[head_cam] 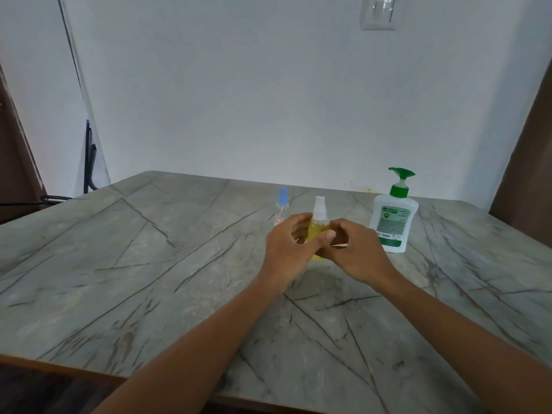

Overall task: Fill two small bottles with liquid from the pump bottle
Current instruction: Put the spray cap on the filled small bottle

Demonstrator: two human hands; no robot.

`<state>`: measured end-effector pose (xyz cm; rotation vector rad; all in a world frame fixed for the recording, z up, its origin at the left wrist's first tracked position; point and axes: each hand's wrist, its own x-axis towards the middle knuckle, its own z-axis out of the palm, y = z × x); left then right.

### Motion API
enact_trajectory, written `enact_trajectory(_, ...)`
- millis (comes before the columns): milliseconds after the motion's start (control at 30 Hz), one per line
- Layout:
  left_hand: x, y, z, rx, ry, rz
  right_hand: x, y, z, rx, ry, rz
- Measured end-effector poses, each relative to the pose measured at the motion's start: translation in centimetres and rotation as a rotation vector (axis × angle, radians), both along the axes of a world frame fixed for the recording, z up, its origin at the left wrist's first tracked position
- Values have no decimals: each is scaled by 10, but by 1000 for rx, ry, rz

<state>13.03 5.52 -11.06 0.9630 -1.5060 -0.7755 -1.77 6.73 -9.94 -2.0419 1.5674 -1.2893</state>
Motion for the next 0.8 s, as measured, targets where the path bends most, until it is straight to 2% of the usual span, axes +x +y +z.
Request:
enact_trajectory(200, 6, -9, -1, 43, 96, 133, -8, -36, 2, 18, -28, -161)
enact_trajectory(433, 6, -17, -8, 35, 63, 171, -17, -84, -8, 51, 0, -266)
enact_trajectory(800, 5, -19, -7, 43, 45, 174, -24, -92, -23, 108, -53, -236)
